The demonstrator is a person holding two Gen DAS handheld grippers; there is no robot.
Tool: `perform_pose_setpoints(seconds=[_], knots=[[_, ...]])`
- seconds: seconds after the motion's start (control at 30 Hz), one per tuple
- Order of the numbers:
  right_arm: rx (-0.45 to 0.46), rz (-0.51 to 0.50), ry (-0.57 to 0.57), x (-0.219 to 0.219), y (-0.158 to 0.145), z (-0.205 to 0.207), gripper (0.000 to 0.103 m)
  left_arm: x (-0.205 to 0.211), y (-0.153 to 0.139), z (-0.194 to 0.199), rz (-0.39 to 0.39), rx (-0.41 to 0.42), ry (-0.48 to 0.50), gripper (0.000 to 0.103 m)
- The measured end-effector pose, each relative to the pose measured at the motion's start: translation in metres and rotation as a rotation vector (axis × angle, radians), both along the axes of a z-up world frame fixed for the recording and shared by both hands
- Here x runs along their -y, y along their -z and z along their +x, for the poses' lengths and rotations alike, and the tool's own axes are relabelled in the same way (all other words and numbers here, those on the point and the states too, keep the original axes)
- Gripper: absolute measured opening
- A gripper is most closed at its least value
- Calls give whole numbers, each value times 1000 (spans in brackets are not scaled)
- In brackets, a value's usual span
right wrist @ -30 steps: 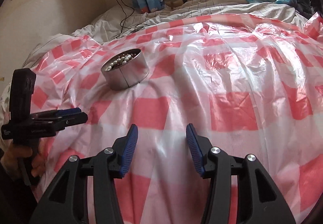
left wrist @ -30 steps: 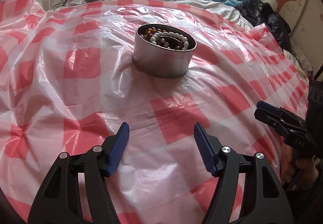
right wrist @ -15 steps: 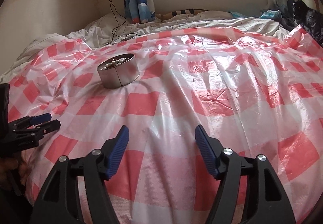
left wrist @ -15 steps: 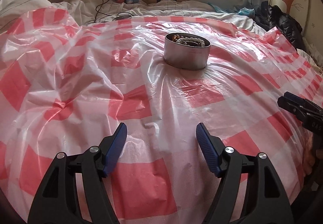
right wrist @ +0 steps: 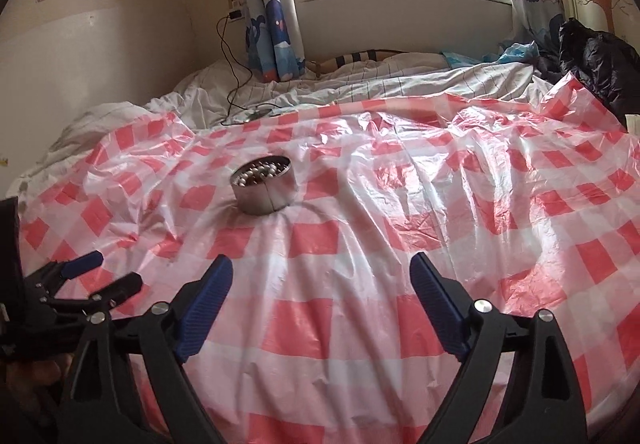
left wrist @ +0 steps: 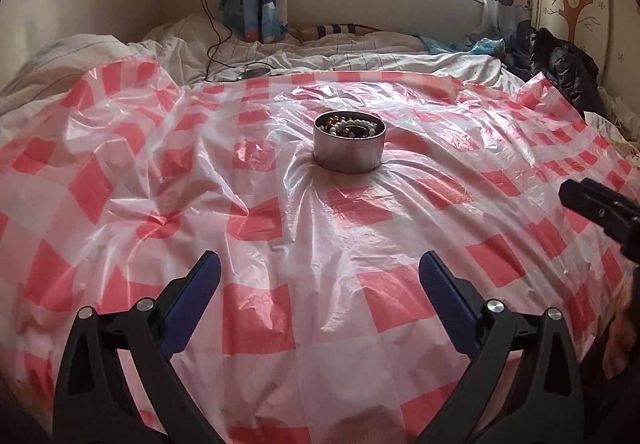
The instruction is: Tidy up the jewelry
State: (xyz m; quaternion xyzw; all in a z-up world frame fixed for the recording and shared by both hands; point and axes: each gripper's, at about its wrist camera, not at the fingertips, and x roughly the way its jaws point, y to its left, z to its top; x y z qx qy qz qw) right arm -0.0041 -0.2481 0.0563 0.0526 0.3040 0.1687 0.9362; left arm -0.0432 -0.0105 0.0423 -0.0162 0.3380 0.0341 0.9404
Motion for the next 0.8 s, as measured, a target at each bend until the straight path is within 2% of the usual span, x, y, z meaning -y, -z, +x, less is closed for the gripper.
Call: perform_pose_setpoints(seconds=[0.1, 0.23, 0.33, 0.47, 0.6, 0.7, 0.8], knots=[[2, 85, -1, -8, -21, -14, 94, 6, -15, -13, 33, 5, 2, 95], [-3, 132, 26, -28, -25, -33, 94, 5, -30, -31, 69, 19, -2, 95], [4, 113, 67, -43, -10, -42, 96, -4, -35, -39, 80, 34, -31, 95], [-22, 76, 118, -44, -7, -39, 96, -24, -30, -38, -2, 8, -92, 95], [-100, 61, 143, -42, 3, -27, 96, -29, -25, -32, -9, -8, -131, 95], [-142, 55, 144, -43, 8, -22, 96, -22, -22, -29, 13, -13, -137, 95], [-123, 58, 149, -41, 8, -27, 96, -9, -21, -28, 59, -14, -122, 95]])
